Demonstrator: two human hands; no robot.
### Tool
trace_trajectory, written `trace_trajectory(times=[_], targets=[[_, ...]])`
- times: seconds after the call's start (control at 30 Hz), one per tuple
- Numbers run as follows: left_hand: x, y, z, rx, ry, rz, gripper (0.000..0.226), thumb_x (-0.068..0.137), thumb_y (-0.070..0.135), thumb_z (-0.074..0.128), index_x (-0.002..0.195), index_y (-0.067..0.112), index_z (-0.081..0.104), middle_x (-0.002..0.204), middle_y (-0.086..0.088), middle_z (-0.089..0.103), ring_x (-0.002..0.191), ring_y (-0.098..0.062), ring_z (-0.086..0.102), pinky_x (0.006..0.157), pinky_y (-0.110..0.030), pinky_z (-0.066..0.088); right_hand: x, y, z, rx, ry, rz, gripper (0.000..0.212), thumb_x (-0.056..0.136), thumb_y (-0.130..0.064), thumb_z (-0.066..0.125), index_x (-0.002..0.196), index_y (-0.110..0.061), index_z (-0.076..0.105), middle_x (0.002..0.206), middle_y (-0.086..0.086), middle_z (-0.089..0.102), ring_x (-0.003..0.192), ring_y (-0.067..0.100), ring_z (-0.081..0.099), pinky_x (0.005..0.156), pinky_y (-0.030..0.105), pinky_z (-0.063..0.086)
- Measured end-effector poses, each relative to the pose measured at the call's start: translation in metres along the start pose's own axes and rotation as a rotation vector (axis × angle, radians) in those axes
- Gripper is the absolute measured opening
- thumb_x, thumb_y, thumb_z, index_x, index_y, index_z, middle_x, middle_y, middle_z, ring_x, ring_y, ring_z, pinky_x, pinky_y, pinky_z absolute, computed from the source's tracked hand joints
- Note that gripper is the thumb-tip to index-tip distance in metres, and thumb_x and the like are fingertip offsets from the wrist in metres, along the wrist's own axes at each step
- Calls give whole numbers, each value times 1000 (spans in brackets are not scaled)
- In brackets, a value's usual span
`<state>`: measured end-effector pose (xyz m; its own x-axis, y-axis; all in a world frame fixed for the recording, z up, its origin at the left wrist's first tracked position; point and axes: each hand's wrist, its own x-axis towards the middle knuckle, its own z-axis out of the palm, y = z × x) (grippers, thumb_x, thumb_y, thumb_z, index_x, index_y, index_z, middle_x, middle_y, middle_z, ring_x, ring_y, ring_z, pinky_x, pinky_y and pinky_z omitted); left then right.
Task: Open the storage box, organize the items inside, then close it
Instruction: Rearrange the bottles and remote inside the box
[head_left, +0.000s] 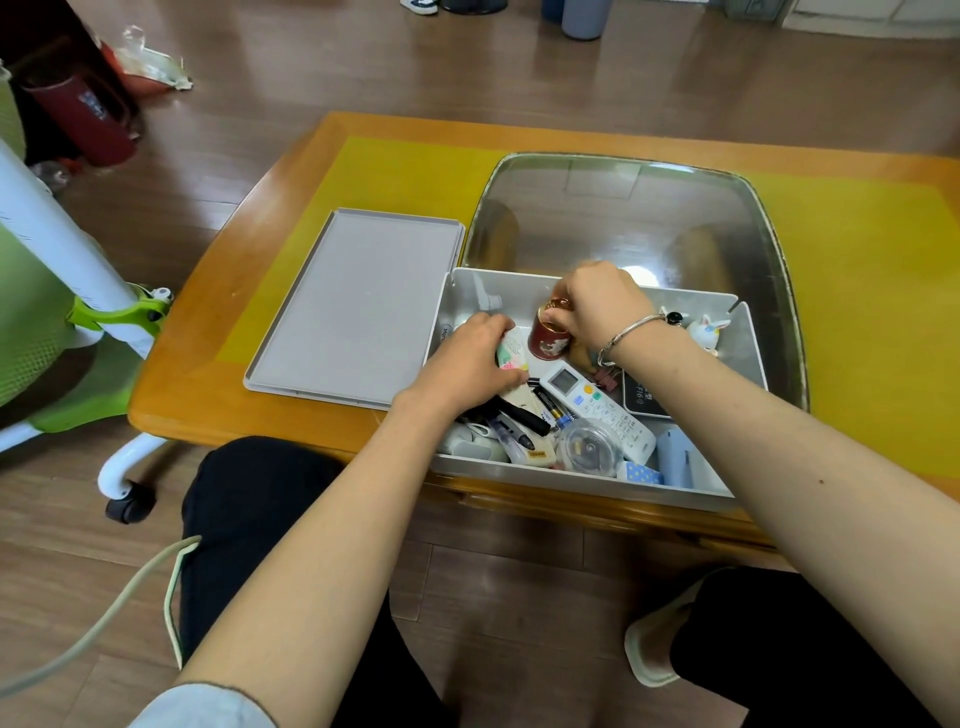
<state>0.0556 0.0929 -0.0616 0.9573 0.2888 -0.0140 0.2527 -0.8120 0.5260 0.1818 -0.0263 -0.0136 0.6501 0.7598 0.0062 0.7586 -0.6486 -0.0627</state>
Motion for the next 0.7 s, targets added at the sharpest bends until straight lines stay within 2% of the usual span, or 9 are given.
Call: trace_trajectory(times=[0.17,0.33,0.53,0.7], targets=[[1,1,0,-5,-8,-14,70,78,39,75,137,14,45,133,-5,49,120,-21,48,99,-32,39,-3,-3,2,15,3,-5,35,88,-36,61,109,-9,66,105,15,59,98,35,58,80,37,46],[-2,4,-1,-50,62,10,69,76,33,78,135,14,47,131,-2,49,117,-19,49,95,-26,36,-7,-5,3,83,4,-6,37,85,-35,66,112,-10,65,108,14,52,95,36,58,80,37,47],[-6,7,-4,-74,123,-3,66,79,23,77,136,15,44,128,0,40,110,-22,53,97,-36,45,-10,-5,5,100,14,2,28,88,-32,59,104,-9,63,104,15,63,100,33,57,79,37,45],[-4,6,-3,-40,106,-10,65,80,24,76,137,15,44,128,-3,43,116,-21,46,101,-34,40,-9,-4,4,123,13,31,31,85,-35,63,104,-10,65,103,14,64,99,32,57,81,36,45]])
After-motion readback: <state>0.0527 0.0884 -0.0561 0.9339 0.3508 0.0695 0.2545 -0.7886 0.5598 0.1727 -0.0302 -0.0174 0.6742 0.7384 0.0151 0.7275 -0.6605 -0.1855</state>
